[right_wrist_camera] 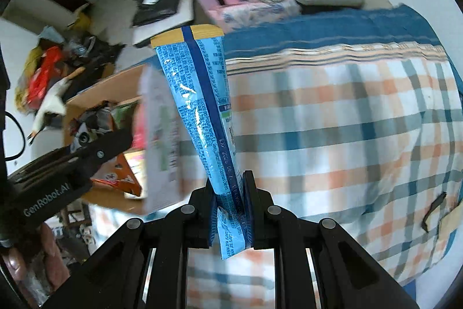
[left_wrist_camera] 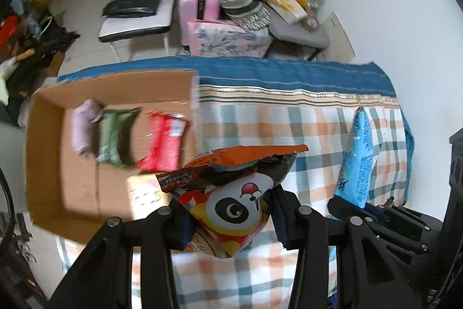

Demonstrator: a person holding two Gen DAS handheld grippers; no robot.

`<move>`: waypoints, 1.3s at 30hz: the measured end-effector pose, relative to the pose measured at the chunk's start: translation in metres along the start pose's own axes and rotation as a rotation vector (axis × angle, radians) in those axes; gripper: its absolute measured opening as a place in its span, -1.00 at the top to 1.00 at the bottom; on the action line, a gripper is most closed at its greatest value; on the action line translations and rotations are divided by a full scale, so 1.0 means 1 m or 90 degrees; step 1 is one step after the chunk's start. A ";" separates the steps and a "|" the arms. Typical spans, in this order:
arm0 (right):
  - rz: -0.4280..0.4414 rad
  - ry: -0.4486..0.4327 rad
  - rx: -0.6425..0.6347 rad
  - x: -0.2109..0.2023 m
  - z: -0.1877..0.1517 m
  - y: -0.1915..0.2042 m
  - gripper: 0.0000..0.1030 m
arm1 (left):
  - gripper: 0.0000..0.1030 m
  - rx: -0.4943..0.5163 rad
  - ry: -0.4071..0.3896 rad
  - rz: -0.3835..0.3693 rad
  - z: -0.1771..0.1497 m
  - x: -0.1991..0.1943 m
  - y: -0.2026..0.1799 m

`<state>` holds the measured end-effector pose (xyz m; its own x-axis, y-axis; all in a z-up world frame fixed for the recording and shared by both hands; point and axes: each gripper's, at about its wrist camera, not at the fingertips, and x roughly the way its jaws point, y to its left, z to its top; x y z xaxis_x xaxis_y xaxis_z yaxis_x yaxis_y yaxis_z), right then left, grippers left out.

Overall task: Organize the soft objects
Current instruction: 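Carry both bags into the box and open both grippers to release them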

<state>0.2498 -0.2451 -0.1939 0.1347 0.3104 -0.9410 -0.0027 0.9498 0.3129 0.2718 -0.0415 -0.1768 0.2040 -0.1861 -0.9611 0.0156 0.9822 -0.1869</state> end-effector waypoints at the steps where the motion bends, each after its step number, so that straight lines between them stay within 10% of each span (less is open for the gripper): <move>1: 0.009 0.001 -0.009 -0.002 -0.004 0.014 0.67 | 0.22 -0.010 -0.005 0.002 -0.006 -0.011 0.015; 16: 0.059 0.074 -0.087 0.083 -0.038 0.200 0.67 | 0.22 -0.137 0.025 0.055 -0.047 -0.020 0.195; 39: -0.003 0.119 -0.056 0.213 -0.007 0.261 0.66 | 0.19 -0.158 0.154 0.056 -0.027 0.075 0.286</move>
<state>0.2707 0.0696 -0.3135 -0.0521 0.3001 -0.9525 -0.0902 0.9485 0.3038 0.2648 0.2250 -0.3084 -0.0446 -0.1300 -0.9905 -0.2362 0.9648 -0.1160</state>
